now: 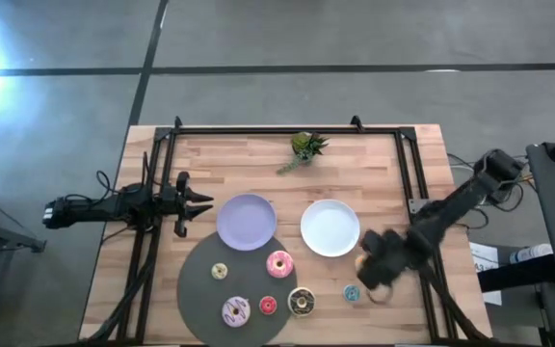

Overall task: Pick & Place donuts
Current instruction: Put the small yellow donut on the white plate

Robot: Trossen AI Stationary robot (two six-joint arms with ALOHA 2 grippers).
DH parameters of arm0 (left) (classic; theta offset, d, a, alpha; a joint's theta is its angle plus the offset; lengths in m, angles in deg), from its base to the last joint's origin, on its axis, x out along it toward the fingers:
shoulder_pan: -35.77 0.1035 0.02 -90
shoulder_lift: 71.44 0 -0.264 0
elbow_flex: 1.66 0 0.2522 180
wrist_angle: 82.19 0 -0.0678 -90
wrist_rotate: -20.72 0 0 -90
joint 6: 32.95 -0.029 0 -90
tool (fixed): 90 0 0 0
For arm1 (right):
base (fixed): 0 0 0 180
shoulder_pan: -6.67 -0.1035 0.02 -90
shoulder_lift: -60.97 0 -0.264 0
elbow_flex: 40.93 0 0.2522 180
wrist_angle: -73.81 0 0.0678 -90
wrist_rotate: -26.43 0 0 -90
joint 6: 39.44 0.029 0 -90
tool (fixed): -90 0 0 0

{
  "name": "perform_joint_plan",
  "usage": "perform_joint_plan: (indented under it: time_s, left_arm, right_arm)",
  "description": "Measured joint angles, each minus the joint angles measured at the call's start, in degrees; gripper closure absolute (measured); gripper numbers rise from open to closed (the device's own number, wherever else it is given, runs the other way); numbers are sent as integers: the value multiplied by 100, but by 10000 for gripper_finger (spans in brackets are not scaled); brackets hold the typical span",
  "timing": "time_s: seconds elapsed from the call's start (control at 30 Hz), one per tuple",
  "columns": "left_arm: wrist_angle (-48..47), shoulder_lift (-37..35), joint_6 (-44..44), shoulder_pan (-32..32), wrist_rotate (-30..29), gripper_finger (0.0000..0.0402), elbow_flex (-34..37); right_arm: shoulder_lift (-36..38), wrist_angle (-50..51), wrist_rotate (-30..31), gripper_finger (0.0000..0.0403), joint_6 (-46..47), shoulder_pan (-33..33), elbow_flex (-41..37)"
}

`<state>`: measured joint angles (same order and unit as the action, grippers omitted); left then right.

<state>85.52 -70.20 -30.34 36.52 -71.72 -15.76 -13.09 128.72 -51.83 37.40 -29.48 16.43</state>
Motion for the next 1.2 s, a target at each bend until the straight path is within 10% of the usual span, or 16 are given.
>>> perform_joint_plan:
  time_s: [0.37, 0.87, 1.2]
  left_arm:
    - [0, 0, 0, 0, 2, 330, 0]
    - [0, 2, -1, 1, 2, 330, -1]
    - [0, 9, -1, 0, 0, 330, -1]
  right_arm:
    - [-544, -299, -771, 390, -2383, 2112, 31]
    - [-1187, -258, -880, 266, -3031, 2138, 487]
    - [-1141, 276, 320, 217, -2940, 1912, 498]
